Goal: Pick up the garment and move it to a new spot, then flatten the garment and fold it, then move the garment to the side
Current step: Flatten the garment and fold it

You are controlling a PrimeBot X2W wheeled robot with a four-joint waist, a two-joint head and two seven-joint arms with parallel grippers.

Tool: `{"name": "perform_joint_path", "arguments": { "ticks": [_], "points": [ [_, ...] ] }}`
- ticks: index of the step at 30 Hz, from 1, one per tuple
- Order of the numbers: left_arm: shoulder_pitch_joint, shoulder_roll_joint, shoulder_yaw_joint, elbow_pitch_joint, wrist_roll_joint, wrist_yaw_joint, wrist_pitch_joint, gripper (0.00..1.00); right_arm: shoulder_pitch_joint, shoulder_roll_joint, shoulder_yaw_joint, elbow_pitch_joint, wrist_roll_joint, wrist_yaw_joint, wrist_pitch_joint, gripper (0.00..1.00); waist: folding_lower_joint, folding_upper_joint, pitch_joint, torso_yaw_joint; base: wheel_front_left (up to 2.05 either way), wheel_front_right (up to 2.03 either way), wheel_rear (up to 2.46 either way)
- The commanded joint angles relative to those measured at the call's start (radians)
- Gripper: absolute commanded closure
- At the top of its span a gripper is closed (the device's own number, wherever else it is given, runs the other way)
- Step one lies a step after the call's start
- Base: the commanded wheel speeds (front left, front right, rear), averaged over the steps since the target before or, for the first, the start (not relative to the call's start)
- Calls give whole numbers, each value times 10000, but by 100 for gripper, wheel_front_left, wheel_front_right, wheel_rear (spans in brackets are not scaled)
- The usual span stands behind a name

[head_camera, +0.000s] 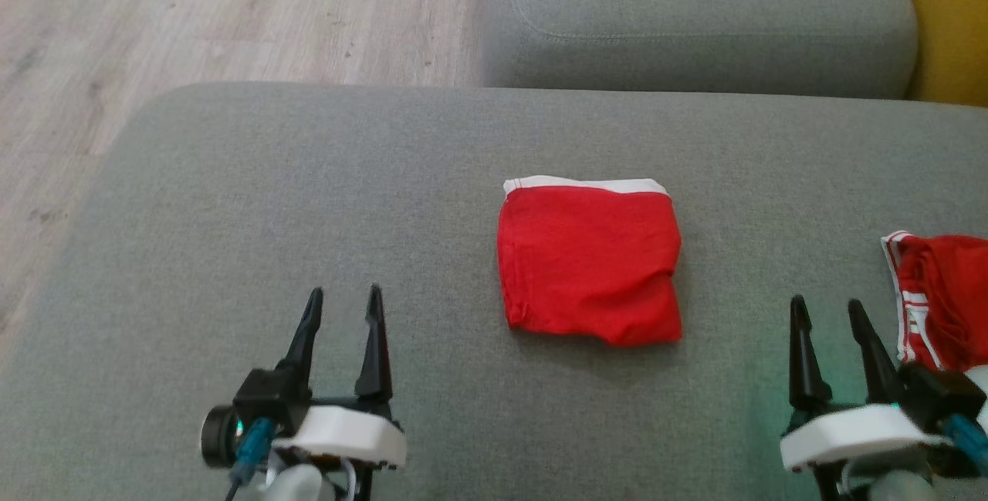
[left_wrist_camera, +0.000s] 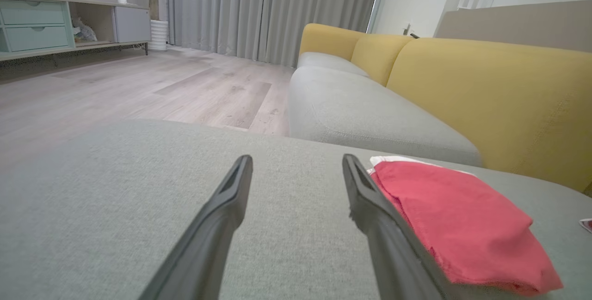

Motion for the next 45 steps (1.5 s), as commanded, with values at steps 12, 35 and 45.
{"name": "perform_joint_path", "arguments": {
  "ticks": [12,35,45],
  "points": [
    [-361,-54,390,-479,268,-414,-94,0,-657,63,501,-915,-468,-7,-106,100,1,0,585,302,0,0,0],
    [-1684,-58,-888,-1104,-382,157,-95,0,-5422,-156,1853,4633,-1906,-7,363,100,1,0,2883,2060,0,0,0],
    [-1691,-58,-980,-1024,-442,238,-95,0,-6157,54,2909,4645,-1544,-7,-100,100,1,0,2599,2289,0,0,0]
  ]
}}
